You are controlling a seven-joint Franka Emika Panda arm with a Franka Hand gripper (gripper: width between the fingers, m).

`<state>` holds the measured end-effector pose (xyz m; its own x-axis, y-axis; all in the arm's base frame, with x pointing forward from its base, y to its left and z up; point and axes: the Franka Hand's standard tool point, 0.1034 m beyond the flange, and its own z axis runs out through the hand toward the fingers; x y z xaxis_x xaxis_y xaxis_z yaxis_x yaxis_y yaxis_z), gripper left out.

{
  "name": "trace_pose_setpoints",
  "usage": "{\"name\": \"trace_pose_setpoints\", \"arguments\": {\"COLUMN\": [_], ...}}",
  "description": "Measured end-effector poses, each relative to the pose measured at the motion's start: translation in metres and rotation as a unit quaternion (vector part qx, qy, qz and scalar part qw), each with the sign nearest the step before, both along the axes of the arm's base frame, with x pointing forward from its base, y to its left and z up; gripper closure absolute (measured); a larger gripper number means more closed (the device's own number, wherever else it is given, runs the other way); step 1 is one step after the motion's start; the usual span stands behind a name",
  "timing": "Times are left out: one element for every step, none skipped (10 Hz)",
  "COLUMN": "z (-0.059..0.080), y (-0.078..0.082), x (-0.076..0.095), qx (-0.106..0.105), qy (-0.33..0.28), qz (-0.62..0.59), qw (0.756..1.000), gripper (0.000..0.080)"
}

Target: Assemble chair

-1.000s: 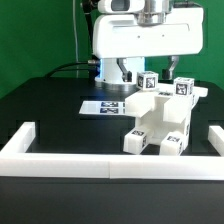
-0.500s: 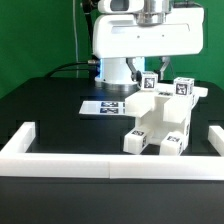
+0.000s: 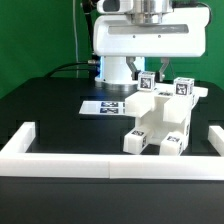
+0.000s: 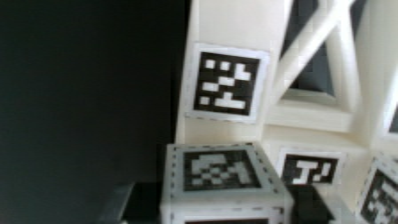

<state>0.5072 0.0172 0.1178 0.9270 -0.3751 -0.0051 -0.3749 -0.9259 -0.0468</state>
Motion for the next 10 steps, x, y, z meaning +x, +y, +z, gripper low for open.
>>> {"name": "trace_pose_setpoints", "arguments": {"z": [0.0000, 0.0000, 0.0000, 0.0000, 0.0000, 0.0000, -0.0001, -0.0001, 0.0000, -0.0002], "y": [0.0002, 0.0003, 0.0005, 0.0006, 0.0007, 0.0009, 0.0012, 0.0013, 0.0015, 0.0015], "x": [0.0000, 0.0000, 0.0000, 0.0001, 0.0002, 0.0003, 0.0003, 0.0003, 0.0004, 0.0002], "qx": [0.001, 0.002, 0.003, 0.005, 0.009, 0.011, 0.014, 0.015, 0.015, 0.015], "qy": [0.002, 0.004, 0.006, 0.008, 0.009, 0.011, 0.014, 0.015, 0.016, 0.016], "qz": [-0.042, -0.093, -0.137, -0.174, -0.205, -0.251, -0.290, -0.319, -0.332, -0.329], "qw": [0.999, 0.996, 0.991, 0.985, 0.979, 0.968, 0.957, 0.947, 0.943, 0.944], "gripper": [0.0512, 0.0512, 0.0512, 0.0512, 0.0511, 0.0511, 0.0511, 0.0511, 0.0511, 0.0511]}}
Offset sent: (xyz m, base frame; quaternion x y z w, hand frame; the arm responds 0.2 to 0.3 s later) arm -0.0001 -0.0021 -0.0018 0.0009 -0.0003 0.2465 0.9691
